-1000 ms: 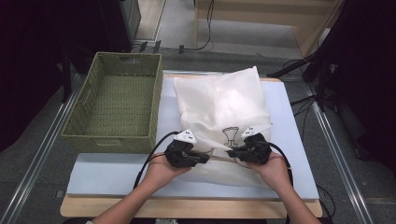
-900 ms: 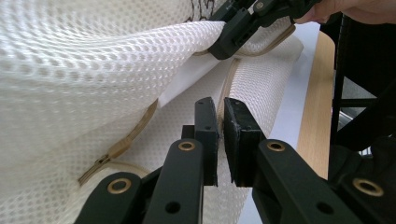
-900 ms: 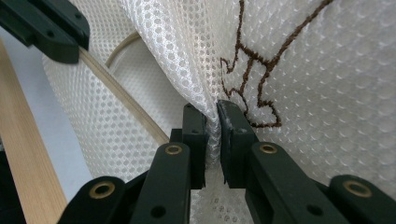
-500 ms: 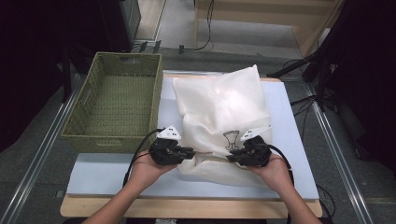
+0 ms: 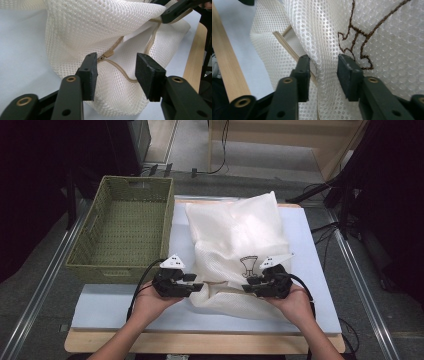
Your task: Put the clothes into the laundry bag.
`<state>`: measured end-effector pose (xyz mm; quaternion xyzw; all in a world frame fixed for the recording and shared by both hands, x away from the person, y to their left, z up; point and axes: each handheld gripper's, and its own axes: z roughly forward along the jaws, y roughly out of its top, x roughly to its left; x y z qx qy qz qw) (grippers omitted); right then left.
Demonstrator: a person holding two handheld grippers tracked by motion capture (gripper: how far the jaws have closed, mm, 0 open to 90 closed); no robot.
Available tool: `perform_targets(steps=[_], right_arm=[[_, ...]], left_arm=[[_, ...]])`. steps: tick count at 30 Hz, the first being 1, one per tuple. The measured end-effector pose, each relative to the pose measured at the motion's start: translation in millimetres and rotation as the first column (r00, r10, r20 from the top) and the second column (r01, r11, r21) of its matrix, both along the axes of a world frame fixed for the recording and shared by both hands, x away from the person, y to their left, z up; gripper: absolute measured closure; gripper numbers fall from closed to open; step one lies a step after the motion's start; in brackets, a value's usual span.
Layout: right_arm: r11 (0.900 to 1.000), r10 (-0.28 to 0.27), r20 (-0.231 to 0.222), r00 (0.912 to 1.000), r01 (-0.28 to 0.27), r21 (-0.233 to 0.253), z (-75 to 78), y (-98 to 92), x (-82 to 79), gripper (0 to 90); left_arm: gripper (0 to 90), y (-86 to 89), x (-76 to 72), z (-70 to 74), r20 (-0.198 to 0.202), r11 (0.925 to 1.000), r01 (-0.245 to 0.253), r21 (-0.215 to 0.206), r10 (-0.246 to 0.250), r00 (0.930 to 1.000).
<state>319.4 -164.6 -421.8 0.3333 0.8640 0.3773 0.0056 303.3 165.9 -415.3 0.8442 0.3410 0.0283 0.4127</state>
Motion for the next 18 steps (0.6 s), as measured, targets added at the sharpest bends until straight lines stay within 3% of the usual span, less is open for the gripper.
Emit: perform_targets(steps=[4, 11, 15, 18], right_arm=[[0.999, -0.008, 0.043, 0.9990, 0.006, 0.054, 12.1, -4.1, -6.0, 55.0], [0.996, -0.037, 0.084, 0.9958, 0.030, 0.081, 24.4, -5.5, -11.8, 53.2], [0.996, -0.041, 0.079, 0.9960, 0.034, 0.082, 26.4, -4.4, -12.2, 53.5], [0.997, -0.035, 0.073, 0.9967, 0.029, 0.076, 24.8, -3.6, -10.9, 53.6]], left_arm=[[50.4, 5.4, -1.6, -1.2, 0.008, 0.9999, -0.015, -0.007, 0.015, 0.9999], [51.6, 7.4, -1.2, -7.0, 0.004, 0.9994, -0.030, 0.016, 0.030, 0.9996], [54.2, 6.5, 0.0, -15.7, -0.015, 0.9985, -0.036, 0.042, 0.037, 0.9992], [62.0, 7.0, -0.3, -19.1, -0.019, 0.9964, -0.051, 0.068, 0.052, 0.9985]])
